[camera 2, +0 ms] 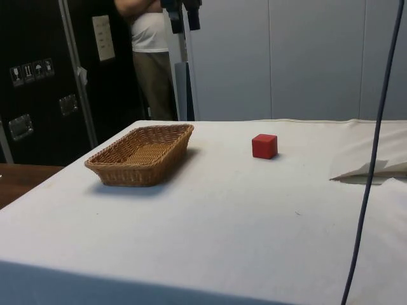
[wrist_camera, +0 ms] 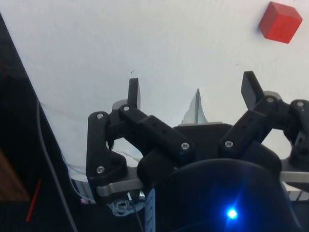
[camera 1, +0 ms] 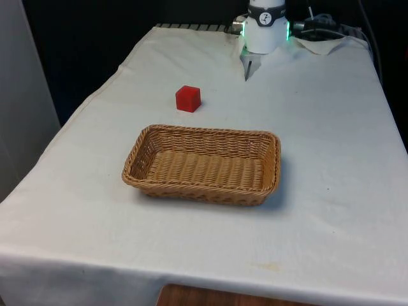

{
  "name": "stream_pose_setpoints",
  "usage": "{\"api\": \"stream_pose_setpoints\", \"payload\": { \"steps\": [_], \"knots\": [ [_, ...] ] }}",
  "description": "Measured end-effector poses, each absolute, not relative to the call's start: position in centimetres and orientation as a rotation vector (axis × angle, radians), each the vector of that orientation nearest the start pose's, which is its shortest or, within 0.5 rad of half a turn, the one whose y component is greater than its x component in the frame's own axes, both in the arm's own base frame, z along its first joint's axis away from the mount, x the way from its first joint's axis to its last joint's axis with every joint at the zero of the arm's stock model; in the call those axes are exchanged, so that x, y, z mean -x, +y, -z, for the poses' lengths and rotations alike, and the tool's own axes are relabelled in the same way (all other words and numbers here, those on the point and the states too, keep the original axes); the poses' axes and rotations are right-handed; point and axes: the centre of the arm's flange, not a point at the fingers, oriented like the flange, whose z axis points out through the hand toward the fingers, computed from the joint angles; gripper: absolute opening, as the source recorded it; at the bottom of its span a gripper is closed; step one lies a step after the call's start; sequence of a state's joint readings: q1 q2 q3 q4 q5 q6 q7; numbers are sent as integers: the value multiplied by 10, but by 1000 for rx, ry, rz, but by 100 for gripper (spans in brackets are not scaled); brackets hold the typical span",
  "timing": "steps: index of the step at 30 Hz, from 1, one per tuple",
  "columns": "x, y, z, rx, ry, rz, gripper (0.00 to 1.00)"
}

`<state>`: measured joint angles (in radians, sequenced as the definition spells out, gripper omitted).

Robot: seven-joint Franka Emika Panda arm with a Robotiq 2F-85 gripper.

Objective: Pick up the cube and place it into the basket.

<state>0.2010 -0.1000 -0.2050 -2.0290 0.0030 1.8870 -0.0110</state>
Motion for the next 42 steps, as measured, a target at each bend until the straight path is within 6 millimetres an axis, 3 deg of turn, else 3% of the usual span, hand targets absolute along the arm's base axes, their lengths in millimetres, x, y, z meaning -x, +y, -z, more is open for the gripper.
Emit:
{"api": "stream_pose_setpoints", "payload": {
  "steps": [26,42],
  "knots": [
    [-464,-16,-490,3097,-12,24,100],
    [-450,-41,-483,3096,26,12,100]
  ]
}}
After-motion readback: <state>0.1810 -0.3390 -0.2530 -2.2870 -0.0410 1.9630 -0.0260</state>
